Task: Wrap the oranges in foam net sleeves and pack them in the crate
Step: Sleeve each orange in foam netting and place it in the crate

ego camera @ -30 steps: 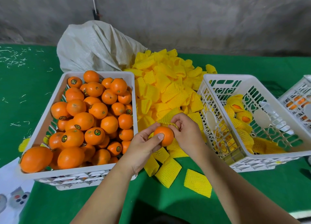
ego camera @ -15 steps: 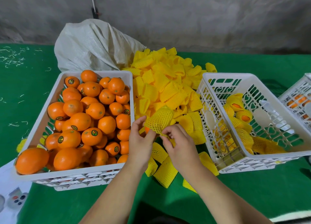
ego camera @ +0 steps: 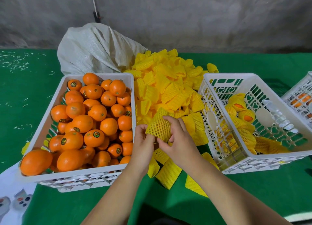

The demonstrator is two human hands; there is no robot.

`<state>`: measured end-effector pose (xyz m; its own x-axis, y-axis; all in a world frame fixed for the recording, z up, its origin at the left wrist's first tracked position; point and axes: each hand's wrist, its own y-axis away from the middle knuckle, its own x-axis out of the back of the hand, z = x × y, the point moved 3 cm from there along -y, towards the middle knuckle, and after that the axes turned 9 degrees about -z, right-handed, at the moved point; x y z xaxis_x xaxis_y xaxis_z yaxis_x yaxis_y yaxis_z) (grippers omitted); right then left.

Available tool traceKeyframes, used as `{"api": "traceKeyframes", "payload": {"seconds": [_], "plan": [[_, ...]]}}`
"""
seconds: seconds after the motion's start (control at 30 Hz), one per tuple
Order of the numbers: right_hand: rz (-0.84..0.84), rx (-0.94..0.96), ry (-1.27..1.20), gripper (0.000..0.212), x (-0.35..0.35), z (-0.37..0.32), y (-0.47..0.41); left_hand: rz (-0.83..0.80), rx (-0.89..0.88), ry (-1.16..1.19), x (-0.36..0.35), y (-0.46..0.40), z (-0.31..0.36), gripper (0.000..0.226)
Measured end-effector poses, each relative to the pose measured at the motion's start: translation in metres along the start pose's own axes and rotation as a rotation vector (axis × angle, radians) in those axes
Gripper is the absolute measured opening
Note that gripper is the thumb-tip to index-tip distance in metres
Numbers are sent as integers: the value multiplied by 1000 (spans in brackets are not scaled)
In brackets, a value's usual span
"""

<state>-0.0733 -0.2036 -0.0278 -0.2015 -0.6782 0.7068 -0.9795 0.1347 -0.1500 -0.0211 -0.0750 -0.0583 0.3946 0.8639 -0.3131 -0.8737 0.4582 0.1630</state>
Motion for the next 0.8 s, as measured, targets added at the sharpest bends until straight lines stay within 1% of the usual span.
{"api": "traceKeyframes", "payload": {"seconds": [0.1, 0.17, 0.23, 0.33, 0.37, 0.43, 0.5, 0.57, 0.6, 0.63, 0.67, 0.7, 0.73, 0.77, 0.8], "plan": [[-38, 9, -25, 73, 2, 8, -2, -61, -59, -44, -2, 4, -2, 11], [-65, -35, -127, 74, 7, 18, -3, -104, -88, -70, -3, 6, -4, 14], [-97, -41, -216, 69, 12, 26, -2, -120, -106, -109, -3, 7, -5, 14], [-147, -98, -426, 64, 8, 32, 2, -92, -191, -308, -4, 6, -7, 10], [-125, -125, -449, 63, 7, 33, 3, -82, -231, -378, -4, 7, -8, 12], [-28, -152, -394, 65, 5, 35, 4, -96, -293, -453, -6, 9, -12, 16], [75, -179, -324, 76, 4, 36, 5, -117, -336, -545, -9, 13, -16, 18], [136, -223, -326, 87, 6, 38, 6, -125, -368, -620, -11, 16, -16, 13], [146, -235, -339, 88, 6, 38, 6, -126, -372, -608, -12, 17, -14, 10], [152, -237, -348, 88, 7, 37, 5, -128, -351, -547, -12, 17, -12, 14], [160, -231, -354, 88, 8, 34, 4, -136, -291, -417, -14, 17, -7, 25], [168, -221, -362, 87, 10, 30, 3, -143, -193, -236, -15, 16, -2, 37], [166, -212, -369, 87, 12, 25, 2, -152, -54, -11, -17, 14, 2, 47], [137, -205, -384, 88, 14, 19, 2, -191, 95, 201, -19, 13, 4, 54], [73, -196, -406, 89, 15, 14, 2, -243, 204, 352, -21, 12, 5, 58]]}}
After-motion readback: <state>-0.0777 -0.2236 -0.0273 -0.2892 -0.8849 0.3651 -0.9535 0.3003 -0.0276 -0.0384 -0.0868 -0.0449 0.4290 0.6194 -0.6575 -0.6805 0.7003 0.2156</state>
